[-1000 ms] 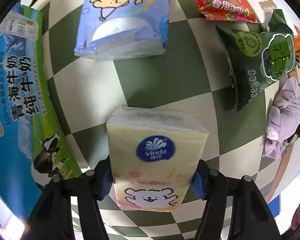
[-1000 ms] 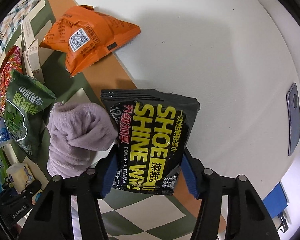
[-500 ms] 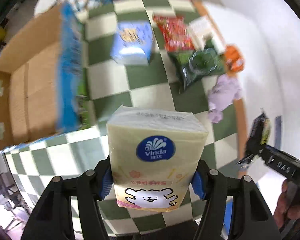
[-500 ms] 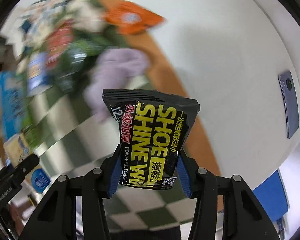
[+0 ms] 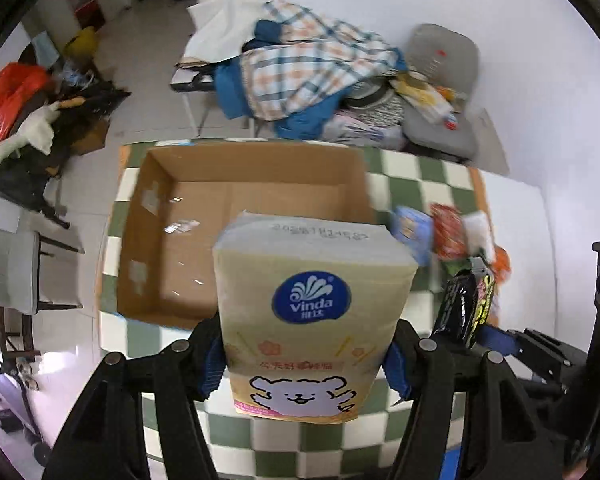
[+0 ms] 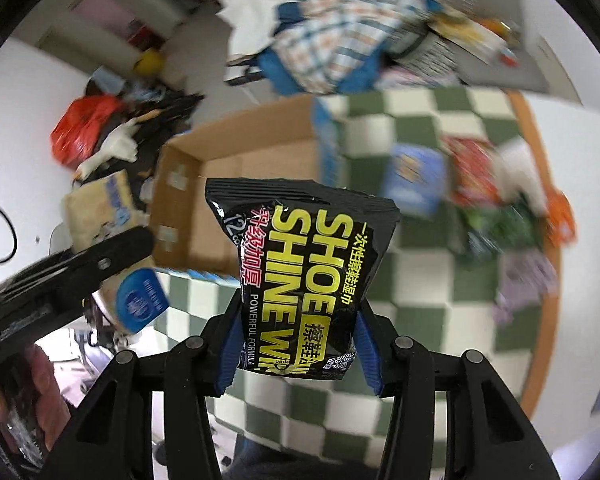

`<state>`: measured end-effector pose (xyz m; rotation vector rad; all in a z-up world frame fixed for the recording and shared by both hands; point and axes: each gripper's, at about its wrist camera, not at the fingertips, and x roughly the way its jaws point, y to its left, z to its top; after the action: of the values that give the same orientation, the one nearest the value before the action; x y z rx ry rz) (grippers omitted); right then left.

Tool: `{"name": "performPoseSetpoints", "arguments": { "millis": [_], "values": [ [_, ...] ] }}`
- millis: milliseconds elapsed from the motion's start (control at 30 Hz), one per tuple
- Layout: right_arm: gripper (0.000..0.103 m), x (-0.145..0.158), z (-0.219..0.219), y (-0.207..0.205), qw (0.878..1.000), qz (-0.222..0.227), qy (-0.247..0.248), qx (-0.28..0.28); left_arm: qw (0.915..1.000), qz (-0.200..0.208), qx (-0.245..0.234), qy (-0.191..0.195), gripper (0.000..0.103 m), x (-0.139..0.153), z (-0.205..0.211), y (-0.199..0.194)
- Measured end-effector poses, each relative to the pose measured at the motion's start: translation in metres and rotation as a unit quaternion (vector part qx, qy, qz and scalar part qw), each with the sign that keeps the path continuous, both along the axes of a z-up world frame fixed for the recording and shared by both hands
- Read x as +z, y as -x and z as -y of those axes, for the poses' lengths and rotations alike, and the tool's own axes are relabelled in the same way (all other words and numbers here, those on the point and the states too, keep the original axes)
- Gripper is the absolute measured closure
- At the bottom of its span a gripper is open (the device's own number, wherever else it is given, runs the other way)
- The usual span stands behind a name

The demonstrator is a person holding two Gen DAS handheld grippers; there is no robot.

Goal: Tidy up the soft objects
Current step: 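Carry both packs over the box and release them inside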

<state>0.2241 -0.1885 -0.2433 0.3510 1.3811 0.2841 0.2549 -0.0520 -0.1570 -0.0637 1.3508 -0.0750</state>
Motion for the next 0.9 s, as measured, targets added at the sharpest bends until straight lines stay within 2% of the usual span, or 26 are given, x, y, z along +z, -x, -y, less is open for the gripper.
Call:
{"name": "performPoseSetpoints", "arguments": {
  "millis": [100,200,367,533,667,767,833,900],
  "values": [
    [0.051,-0.014,-0.047,-0.038,1.000,-0.007,-0.002,0.013,0.9997,-0.019,0.010,0.010,0.042,-0.025,-0.034,-0.034],
    [0.051,-0.031,-0.078,-0.077,0.999,-0.006,0.026,0.018,0.9990,-0.042,0.006,0.015,0.042,-0.057,-0.060,-0.066],
    [0.051,-0.092,-0.123,-0.135,0.997,-0.042,0.055,0.020,0.9933,-0.102,0.002,0.054,0.042,-0.122,-0.085,-0.109],
    [0.051,-0.148,-0.142,-0.165,0.993,-0.067,0.092,0.025,0.9865,-0.149,-0.005,0.068,0.042,-0.176,-0.091,-0.134],
    [0.051,-0.176,-0.153,-0.185,0.989,-0.075,0.118,0.037,0.9836,-0.164,-0.017,0.073,0.042,-0.193,-0.089,-0.143],
    [0.051,-0.185,-0.159,-0.196,0.987,-0.077,0.133,0.043,0.9845,-0.160,-0.033,0.063,0.041,-0.196,-0.083,-0.150],
    [0.048,-0.189,-0.163,-0.203,0.986,-0.075,0.138,0.048,0.9853,-0.159,-0.038,0.047,0.041,-0.198,-0.080,-0.154],
    [0.044,-0.186,-0.164,-0.206,0.987,-0.073,0.139,0.044,0.9842,-0.166,-0.040,0.049,0.041,-0.198,-0.082,-0.154]
  ]
}}
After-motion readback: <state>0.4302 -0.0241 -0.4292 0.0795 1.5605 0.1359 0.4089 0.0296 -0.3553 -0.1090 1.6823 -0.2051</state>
